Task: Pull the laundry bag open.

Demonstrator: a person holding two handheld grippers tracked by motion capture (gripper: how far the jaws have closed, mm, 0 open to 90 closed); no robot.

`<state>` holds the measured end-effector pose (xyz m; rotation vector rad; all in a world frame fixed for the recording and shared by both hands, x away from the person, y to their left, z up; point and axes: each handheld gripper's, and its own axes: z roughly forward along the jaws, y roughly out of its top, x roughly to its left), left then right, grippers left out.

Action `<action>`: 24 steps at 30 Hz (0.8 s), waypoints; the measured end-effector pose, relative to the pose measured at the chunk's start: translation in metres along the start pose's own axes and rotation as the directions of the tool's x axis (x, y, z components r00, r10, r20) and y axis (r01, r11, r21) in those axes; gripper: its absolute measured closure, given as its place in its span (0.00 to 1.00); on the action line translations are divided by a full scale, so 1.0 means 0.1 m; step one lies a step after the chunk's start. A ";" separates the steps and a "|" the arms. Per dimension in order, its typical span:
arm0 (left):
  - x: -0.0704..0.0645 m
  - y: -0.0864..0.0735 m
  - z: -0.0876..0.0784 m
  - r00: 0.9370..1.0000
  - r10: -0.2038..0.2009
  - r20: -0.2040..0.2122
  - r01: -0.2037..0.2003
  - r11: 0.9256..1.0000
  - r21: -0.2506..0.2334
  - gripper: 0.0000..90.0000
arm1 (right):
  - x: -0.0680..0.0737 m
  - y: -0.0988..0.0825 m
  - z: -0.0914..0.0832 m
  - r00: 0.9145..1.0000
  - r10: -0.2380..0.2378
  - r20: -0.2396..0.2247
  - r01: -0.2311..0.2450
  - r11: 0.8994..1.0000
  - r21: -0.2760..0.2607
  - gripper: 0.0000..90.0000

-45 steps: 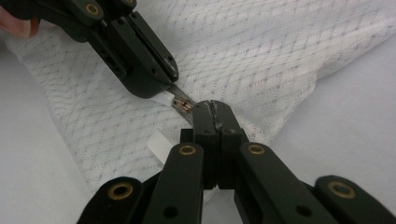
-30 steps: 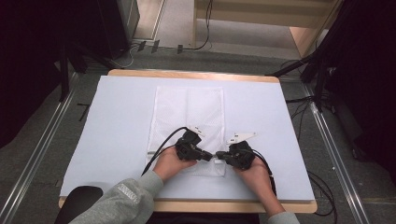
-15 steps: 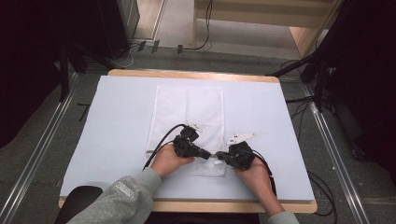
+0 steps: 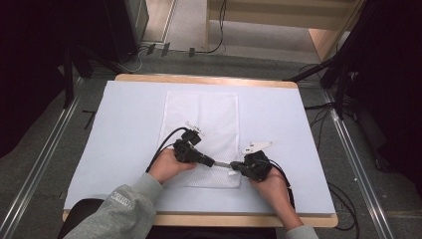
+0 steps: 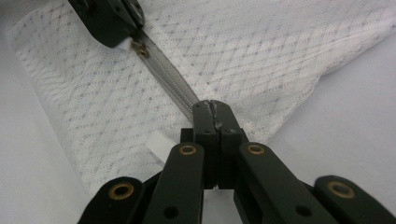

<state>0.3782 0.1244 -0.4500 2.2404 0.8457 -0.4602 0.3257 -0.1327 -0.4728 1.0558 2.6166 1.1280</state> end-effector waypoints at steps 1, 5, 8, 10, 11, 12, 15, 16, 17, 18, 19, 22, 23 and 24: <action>0.01 -0.01 -0.03 1.000 -0.007 0.001 0.007 1.000 0.002 0.98 | 0.00 0.00 0.00 1.000 -0.001 0.000 0.001 1.000 0.000 1.00; 0.06 -0.05 -0.14 1.000 -0.017 0.001 0.017 1.000 0.016 0.98 | 0.00 0.00 0.00 1.000 -0.002 -0.001 0.002 1.000 0.000 1.00; 0.09 -0.09 -0.23 1.000 -0.025 0.006 0.025 1.000 0.013 0.98 | 0.00 0.00 0.00 1.000 -0.003 -0.001 0.003 1.000 0.001 1.00; 0.11 -0.11 -0.29 0.999 -0.029 0.017 0.029 1.000 0.005 0.98 | 0.00 0.00 0.00 1.000 -0.003 -0.001 0.003 1.000 0.002 1.00; 0.13 -0.13 -0.31 0.999 -0.030 0.024 0.030 1.000 0.000 0.98 | 0.00 0.00 0.00 1.000 -0.002 -0.001 0.002 1.000 0.000 1.00; 0.15 -0.15 -0.34 0.999 -0.033 0.031 0.033 0.999 -0.005 0.98 | 0.00 0.00 0.00 1.000 -0.002 -0.001 0.002 1.000 0.000 1.00; 0.19 -0.21 -0.42 0.998 -0.040 0.038 0.041 0.999 -0.008 0.98 | 0.00 0.00 0.00 1.000 -0.006 0.000 0.006 1.000 -0.003 1.00; 0.20 -0.23 -0.44 0.999 -0.039 0.035 0.040 0.999 -0.009 0.98 | 0.00 0.00 0.00 1.000 -0.007 -0.001 0.007 1.000 -0.004 1.00; 0.21 -0.26 -0.47 0.999 -0.036 0.032 0.036 0.999 -0.014 0.98 | 0.00 -0.01 0.00 1.000 -0.007 -0.001 0.007 1.000 -0.004 1.00; 0.22 -0.28 -0.49 0.999 -0.037 0.035 0.038 0.999 -0.013 0.98 | 0.00 -0.01 0.00 1.000 -0.005 -0.001 0.005 1.000 -0.005 1.00; 0.22 -0.30 -0.52 0.999 -0.035 0.029 0.036 0.999 -0.017 0.98 | -0.01 -0.01 0.00 1.000 -0.004 -0.002 0.004 1.000 -0.005 1.00; 0.21 -0.34 -0.55 0.999 -0.028 0.025 0.028 1.000 -0.013 0.98 | -0.01 -0.01 0.00 1.000 -0.005 -0.003 0.005 1.000 -0.006 1.00; 0.21 -0.35 -0.55 0.999 -0.027 0.025 0.027 1.000 -0.011 0.98 | -0.01 -0.01 0.00 1.000 -0.004 -0.003 0.004 1.000 -0.005 1.00; 0.21 -0.35 -0.56 1.000 -0.028 0.012 0.028 0.999 -0.015 0.98 | -0.01 -0.01 0.00 1.000 -0.006 -0.003 0.006 1.000 -0.006 1.00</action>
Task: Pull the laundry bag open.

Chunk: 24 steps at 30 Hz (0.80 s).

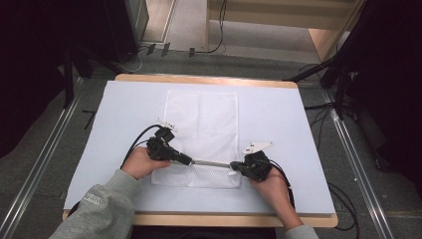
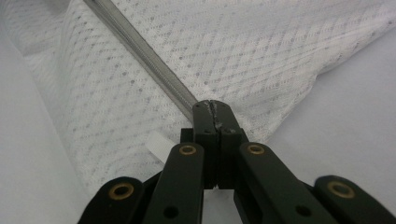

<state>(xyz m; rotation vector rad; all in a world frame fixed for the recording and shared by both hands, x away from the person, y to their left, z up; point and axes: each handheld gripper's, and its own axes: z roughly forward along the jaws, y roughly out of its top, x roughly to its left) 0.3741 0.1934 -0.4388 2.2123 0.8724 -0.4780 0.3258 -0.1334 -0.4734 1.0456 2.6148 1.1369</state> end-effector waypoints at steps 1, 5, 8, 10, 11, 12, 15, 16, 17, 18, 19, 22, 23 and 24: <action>0.01 -0.01 -0.02 1.000 -0.004 -0.002 0.004 1.000 0.001 0.98 | 0.00 0.00 0.00 1.000 0.001 -0.001 -0.001 1.000 0.000 1.00; 0.05 -0.06 -0.11 1.000 -0.017 -0.020 0.017 1.000 -0.011 0.98 | 0.00 0.00 0.00 1.000 -0.002 0.002 0.002 1.000 -0.001 1.00; 0.09 -0.12 -0.19 0.999 -0.026 -0.046 0.025 1.000 -0.017 0.98 | 0.00 0.00 0.00 1.000 0.000 -0.001 0.000 1.000 -0.002 1.00; 0.12 -0.17 -0.26 0.998 -0.036 -0.051 0.035 0.999 -0.028 0.98 | 0.00 0.00 0.00 1.000 0.000 0.000 0.000 1.000 -0.002 1.00; 0.13 -0.19 -0.29 0.998 -0.043 -0.055 0.042 0.999 -0.032 0.98 | 0.00 0.00 0.00 1.000 -0.001 0.000 0.001 1.000 -0.002 1.00; 0.13 -0.21 -0.32 0.997 -0.044 -0.062 0.042 0.998 -0.038 0.98 | 0.00 0.00 0.00 1.000 0.000 0.000 0.000 1.000 -0.001 1.00; 0.12 -0.24 -0.37 0.996 -0.036 -0.082 0.033 0.999 -0.040 0.98 | 0.00 0.00 0.00 1.000 0.002 -0.002 -0.002 1.000 -0.001 1.00; 0.11 -0.25 -0.39 0.996 -0.038 -0.081 0.035 0.999 -0.041 0.98 | 0.00 0.00 0.00 1.000 0.005 -0.002 -0.005 1.000 0.000 1.00; 0.12 -0.27 -0.42 0.995 -0.038 -0.087 0.034 0.998 -0.045 0.98 | 0.00 0.00 0.00 1.000 0.008 -0.004 -0.008 1.000 0.001 1.00; 0.12 -0.29 -0.44 0.995 -0.043 -0.094 0.039 0.998 -0.049 0.98 | 0.00 0.00 0.00 1.000 0.012 -0.005 -0.012 1.000 0.003 1.00; 0.14 -0.31 -0.47 0.994 -0.049 -0.096 0.044 0.998 -0.047 0.98 | -0.01 0.01 0.00 1.000 0.011 -0.007 -0.011 1.000 0.004 1.00; 0.18 -0.37 -0.53 0.992 -0.066 -0.110 0.060 0.997 -0.054 0.98 | -0.01 0.01 0.00 1.000 0.008 -0.009 -0.007 1.000 0.008 1.00; 0.19 -0.40 -0.55 0.990 -0.072 -0.121 0.066 0.996 -0.058 0.98 | -0.01 0.01 0.00 1.000 0.007 -0.009 -0.007 1.000 0.008 1.00; 0.20 -0.43 -0.58 0.989 -0.082 -0.124 0.075 0.995 -0.065 0.98 | -0.01 0.01 0.00 1.000 0.006 -0.010 -0.006 1.000 0.008 1.00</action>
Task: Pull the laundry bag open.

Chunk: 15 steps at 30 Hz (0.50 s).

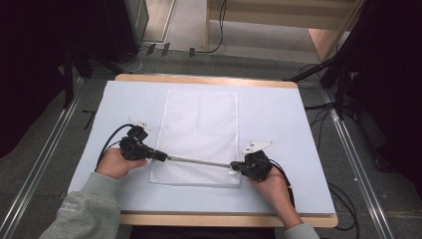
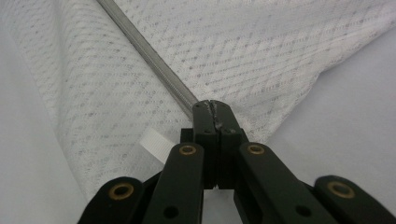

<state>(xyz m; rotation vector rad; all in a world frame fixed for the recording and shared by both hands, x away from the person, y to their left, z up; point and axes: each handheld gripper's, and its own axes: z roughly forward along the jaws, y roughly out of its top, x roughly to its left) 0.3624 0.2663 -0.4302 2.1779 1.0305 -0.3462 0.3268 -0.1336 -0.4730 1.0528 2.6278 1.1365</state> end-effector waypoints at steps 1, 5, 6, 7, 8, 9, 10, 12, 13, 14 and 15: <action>0.02 -0.02 -0.03 1.000 0.000 -0.005 0.000 1.000 -0.001 0.98 | 0.00 0.00 0.00 1.000 0.002 -0.001 -0.002 1.000 0.000 1.00; 0.10 -0.13 -0.15 0.999 -0.031 -0.025 0.031 0.999 -0.017 0.98 | -0.01 0.00 0.00 1.000 -0.001 -0.005 0.001 1.000 0.001 1.00; 0.11 -0.15 -0.17 0.999 -0.035 -0.028 0.035 0.999 -0.020 0.98 | -0.01 0.00 0.00 1.000 -0.001 -0.006 0.001 1.000 0.001 1.00; 0.14 -0.17 -0.19 0.998 -0.044 -0.044 0.043 0.999 -0.021 0.98 | -0.01 0.00 0.00 1.000 0.000 -0.008 0.000 1.000 0.002 1.00; 0.16 -0.20 -0.22 0.997 -0.059 -0.048 0.058 0.998 -0.019 0.98 | -0.01 0.00 0.00 1.000 -0.001 -0.011 0.001 1.000 0.002 1.00; 0.18 -0.22 -0.23 0.995 -0.066 -0.068 0.065 0.998 -0.019 0.98 | -0.02 0.00 0.00 1.000 -0.002 -0.013 0.002 1.000 0.004 1.00; 0.21 -0.25 -0.25 0.994 -0.080 -0.074 0.080 0.997 -0.013 0.98 | -0.02 0.01 0.00 1.000 -0.008 -0.016 0.008 1.000 0.003 1.00; 0.22 -0.28 -0.26 0.993 -0.083 -0.080 0.082 0.996 -0.015 0.98 | -0.03 0.02 0.01 1.000 -0.014 -0.020 0.014 1.000 0.005 1.00; 0.21 -0.28 -0.27 0.993 -0.084 -0.086 0.083 0.996 -0.016 0.98 | -0.03 0.02 0.00 1.000 -0.012 -0.020 0.012 1.000 0.009 1.00; 0.20 -0.29 -0.26 0.993 -0.078 -0.092 0.077 0.997 -0.018 0.98 | -0.03 0.02 0.01 1.000 -0.016 -0.022 0.016 1.000 0.010 1.00; 0.20 -0.29 -0.26 0.993 -0.078 -0.093 0.076 0.997 -0.018 0.98 | -0.03 0.02 0.00 1.000 -0.015 -0.023 0.015 1.000 0.014 1.00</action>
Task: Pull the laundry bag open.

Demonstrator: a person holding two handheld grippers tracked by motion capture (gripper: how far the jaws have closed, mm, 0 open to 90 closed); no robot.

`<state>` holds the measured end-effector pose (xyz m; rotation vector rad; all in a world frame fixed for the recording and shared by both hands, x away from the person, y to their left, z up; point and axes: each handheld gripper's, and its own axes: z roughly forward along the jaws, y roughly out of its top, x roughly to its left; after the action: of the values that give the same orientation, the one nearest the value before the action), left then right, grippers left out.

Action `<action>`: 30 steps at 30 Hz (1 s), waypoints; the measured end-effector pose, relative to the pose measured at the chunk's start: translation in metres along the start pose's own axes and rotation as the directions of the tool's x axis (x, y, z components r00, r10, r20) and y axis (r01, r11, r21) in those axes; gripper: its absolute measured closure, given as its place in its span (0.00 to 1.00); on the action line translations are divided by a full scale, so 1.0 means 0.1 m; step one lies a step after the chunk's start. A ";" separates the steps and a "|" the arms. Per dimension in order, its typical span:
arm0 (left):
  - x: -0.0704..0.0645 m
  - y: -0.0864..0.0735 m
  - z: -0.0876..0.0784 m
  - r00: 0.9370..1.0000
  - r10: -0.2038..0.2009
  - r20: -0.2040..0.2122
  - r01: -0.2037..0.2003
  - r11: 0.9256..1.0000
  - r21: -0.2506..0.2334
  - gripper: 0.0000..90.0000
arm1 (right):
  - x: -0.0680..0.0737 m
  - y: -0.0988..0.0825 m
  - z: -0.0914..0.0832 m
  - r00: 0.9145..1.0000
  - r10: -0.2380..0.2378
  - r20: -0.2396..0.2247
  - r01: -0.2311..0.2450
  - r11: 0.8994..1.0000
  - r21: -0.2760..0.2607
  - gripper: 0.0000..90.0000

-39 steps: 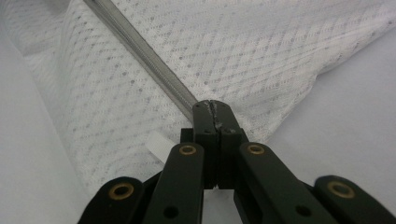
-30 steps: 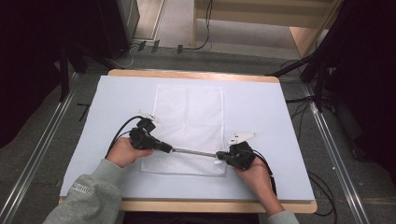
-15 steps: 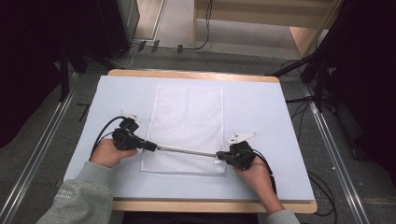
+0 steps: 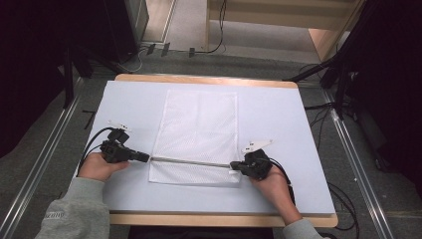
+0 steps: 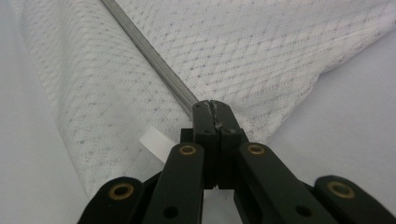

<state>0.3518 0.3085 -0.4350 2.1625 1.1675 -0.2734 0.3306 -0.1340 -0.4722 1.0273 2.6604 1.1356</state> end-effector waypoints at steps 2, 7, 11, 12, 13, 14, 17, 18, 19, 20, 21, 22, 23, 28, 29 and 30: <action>0.00 -0.02 0.00 1.000 -0.004 0.008 0.004 1.000 -0.008 0.98 | -0.01 0.00 0.00 1.000 -0.003 -0.001 0.003 1.000 0.000 1.00; -0.03 -0.04 -0.02 1.000 0.003 0.014 -0.002 1.000 -0.022 0.98 | -0.02 0.01 0.00 1.000 -0.003 -0.010 0.003 1.000 0.008 1.00; -0.04 -0.08 -0.01 1.000 0.000 0.028 0.001 1.000 -0.019 0.98 | -0.02 0.02 0.00 1.000 -0.009 -0.012 0.009 1.000 0.011 1.00; -0.05 -0.08 -0.01 1.000 -0.003 0.024 0.004 1.000 -0.021 0.97 | -0.01 0.03 0.00 1.000 -0.006 -0.012 0.006 1.000 0.017 1.00; -0.05 -0.08 -0.02 1.000 0.002 0.025 -0.001 1.000 -0.031 0.97 | -0.02 0.04 0.00 1.000 -0.003 -0.022 0.003 1.000 0.022 0.98; -0.06 -0.07 -0.03 0.999 0.019 0.030 -0.017 0.999 -0.044 0.96 | -0.03 0.06 -0.01 0.999 0.014 -0.044 -0.013 0.999 0.033 0.95; -0.07 -0.07 -0.04 0.999 0.038 0.026 -0.036 0.996 -0.080 0.84 | -0.05 0.09 -0.03 0.998 0.029 -0.059 -0.029 0.999 0.014 0.90; -0.07 -0.07 -0.05 0.999 0.047 0.016 -0.045 0.996 -0.083 0.82 | -0.05 0.10 -0.05 0.998 0.035 -0.054 -0.034 0.999 0.008 0.88; -0.07 -0.08 -0.05 0.998 0.055 0.003 -0.055 0.994 -0.091 0.79 | -0.05 0.10 -0.06 0.998 0.025 -0.049 -0.025 1.000 -0.004 0.85; -0.07 -0.08 -0.05 0.998 0.060 -0.005 -0.060 0.994 -0.096 0.77 | -0.05 0.11 -0.09 0.999 0.022 -0.042 -0.022 1.000 -0.015 0.82; -0.06 -0.08 -0.05 0.998 0.065 -0.013 -0.066 0.993 -0.099 0.75 | -0.06 0.11 -0.10 0.999 0.014 -0.035 -0.015 1.000 -0.020 0.80; -0.06 -0.08 -0.05 0.998 0.062 -0.024 -0.065 0.992 -0.106 0.73 | -0.06 0.11 -0.11 0.999 0.014 -0.033 -0.015 1.000 -0.027 0.78; -0.04 -0.09 -0.05 0.998 0.065 -0.024 -0.068 0.992 -0.104 0.71 | -0.07 0.10 -0.12 1.000 0.015 -0.025 -0.016 0.999 -0.032 0.75; 0.02 -0.10 -0.07 0.997 0.052 -0.057 -0.059 0.990 -0.126 0.64 | -0.15 0.09 -0.18 1.000 0.018 0.016 -0.017 0.998 -0.054 0.59; 0.03 -0.10 -0.08 0.997 0.051 -0.063 -0.058 0.990 -0.129 0.62 | -0.16 0.08 -0.18 1.000 0.019 0.024 -0.017 0.998 -0.057 0.56; 0.05 -0.10 -0.08 0.996 0.044 -0.074 -0.053 0.989 -0.137 0.59 | -0.19 0.07 -0.19 0.999 0.023 0.032 -0.021 0.998 -0.061 0.53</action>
<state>0.3455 0.3209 -0.4354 2.0900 1.1367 -0.0921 0.3433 -0.1538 -0.4571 1.0574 2.5786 1.1853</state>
